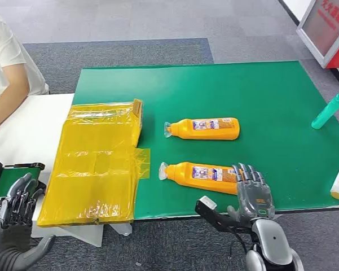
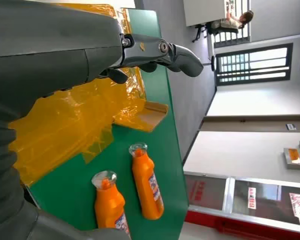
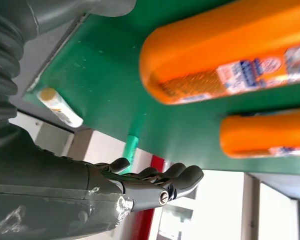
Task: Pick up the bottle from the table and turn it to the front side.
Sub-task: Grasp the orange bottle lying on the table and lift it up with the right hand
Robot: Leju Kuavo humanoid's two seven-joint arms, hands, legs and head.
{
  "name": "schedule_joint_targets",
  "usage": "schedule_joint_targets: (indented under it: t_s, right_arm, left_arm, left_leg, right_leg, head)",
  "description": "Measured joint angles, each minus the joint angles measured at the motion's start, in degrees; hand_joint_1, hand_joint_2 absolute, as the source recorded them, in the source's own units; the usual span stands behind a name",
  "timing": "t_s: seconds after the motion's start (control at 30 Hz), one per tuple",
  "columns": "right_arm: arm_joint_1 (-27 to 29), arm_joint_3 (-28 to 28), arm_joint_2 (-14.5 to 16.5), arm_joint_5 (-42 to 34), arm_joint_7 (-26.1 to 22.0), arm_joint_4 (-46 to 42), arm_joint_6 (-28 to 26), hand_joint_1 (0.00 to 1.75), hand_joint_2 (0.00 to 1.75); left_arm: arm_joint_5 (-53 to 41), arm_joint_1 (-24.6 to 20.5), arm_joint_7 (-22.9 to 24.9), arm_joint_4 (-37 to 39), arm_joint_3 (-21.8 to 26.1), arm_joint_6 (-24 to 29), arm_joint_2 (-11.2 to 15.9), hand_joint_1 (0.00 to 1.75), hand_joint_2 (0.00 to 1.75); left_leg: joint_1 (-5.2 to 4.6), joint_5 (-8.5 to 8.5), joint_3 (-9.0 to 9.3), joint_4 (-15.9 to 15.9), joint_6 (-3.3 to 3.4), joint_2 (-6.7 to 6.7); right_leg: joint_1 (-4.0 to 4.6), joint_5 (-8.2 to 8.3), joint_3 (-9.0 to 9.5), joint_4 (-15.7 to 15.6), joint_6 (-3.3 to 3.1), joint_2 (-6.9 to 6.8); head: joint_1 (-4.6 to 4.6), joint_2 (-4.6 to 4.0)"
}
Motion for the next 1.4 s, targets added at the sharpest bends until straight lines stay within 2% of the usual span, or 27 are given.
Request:
schedule_joint_targets:
  t_s: [0.53, 0.83, 0.97, 1.4]
  right_arm:
    - [-7.33, 5.89, -4.04, 0.27, -1.7, 11.19, 5.27, 0.0, 1.75]
    - [-16.03, 7.86, -6.04, 0.06, -1.0, 19.76, 5.56, 0.0, 1.75]
    - [-18.73, 7.84, -6.46, 0.05, -0.85, 22.63, 5.59, 0.0, 1.75]
    - [-22.5, 7.75, -6.61, 0.2, 0.04, 28.59, 5.84, 0.0, 1.75]
  left_arm:
    - [-0.31, -0.98, -0.17, 1.46, 0.44, -0.57, 0.07, 0.0, 1.75]
    - [-0.14, -1.59, -0.17, 3.01, -0.22, 0.66, 0.86, 0.0, 1.75]
    - [-0.05, -1.7, -0.18, 3.61, -0.39, 1.12, 1.23, 0.0, 1.75]
    - [0.03, -1.73, -0.17, 4.86, -1.16, 1.32, 1.91, 0.0, 1.75]
  left_leg:
    - [0.0, 0.01, -0.01, 0.0, -0.01, 0.0]
    - [0.0, 0.07, 0.0, 0.0, 0.02, 0.0]
    - [0.0, 0.08, 0.0, 0.01, 0.02, 0.0]
    - [0.0, 0.08, -0.01, 0.01, 0.02, 0.0]
  right_leg:
    - [0.0, 0.01, 0.0, 0.0, 0.0, 0.0]
    - [0.0, 0.08, -0.01, 0.0, 0.0, 0.0]
    - [0.0, 0.09, -0.01, 0.0, 0.0, 0.0]
    - [0.0, 0.1, -0.01, 0.0, 0.0, 0.0]
  head:
    - [0.0, 0.0]
    - [0.0, 0.0]
    - [0.0, 0.0]
    - [0.0, 0.0]
